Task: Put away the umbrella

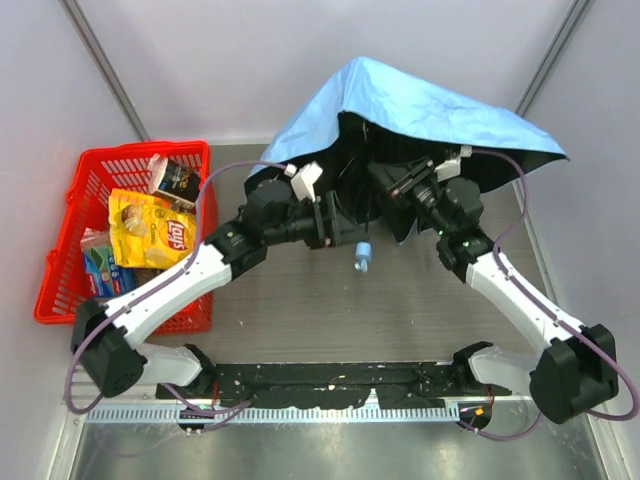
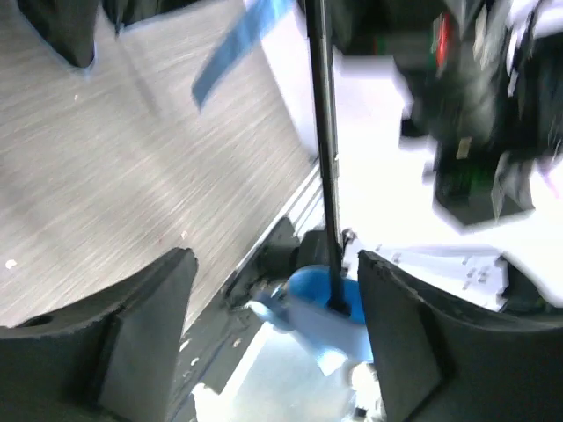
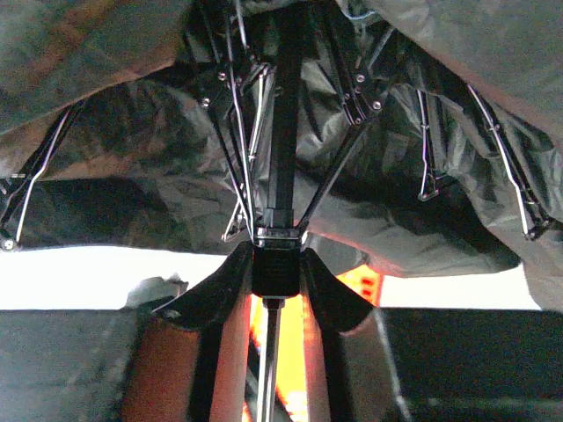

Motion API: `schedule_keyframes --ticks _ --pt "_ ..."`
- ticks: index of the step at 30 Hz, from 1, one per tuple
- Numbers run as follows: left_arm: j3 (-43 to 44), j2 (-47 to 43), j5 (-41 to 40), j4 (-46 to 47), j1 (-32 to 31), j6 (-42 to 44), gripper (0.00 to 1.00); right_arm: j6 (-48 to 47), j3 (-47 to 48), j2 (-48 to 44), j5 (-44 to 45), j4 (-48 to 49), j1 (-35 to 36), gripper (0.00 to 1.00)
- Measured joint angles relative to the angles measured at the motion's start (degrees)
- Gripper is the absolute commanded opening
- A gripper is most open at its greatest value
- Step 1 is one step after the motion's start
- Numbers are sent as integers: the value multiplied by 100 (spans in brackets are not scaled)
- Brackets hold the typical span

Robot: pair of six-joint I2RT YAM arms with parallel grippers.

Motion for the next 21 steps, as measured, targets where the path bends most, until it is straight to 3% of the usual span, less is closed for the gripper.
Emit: schedule_keyframes --ticks 3,6,10,13,15,17,21 --pt "-605 -634 219 -85 -20 398 83 -330 310 313 -581 81 -688 1" --pt "-973 -1517 551 -461 -24 994 64 -992 356 356 -1207 404 -1226 1" --pt "-774 -2594 776 -1108 -31 1917 60 -2212 481 227 -2074 575 -1429 1" --pt "13 -3012 492 -1523 -52 2535 69 -2955 481 35 -2835 673 -1408 1" --pt "529 -3097 -76 -1558 -63 2664 85 -3261 474 -55 -3327 780 -1399 1" --pt "979 -3158 -1141 -1613 -68 2468 99 -3416 337 -153 -3799 1143 -1399 1" --pt "1652 -3073 -2599 -1764 -50 2048 100 -3545 -251 -511 -4527 1788 -1397 1"
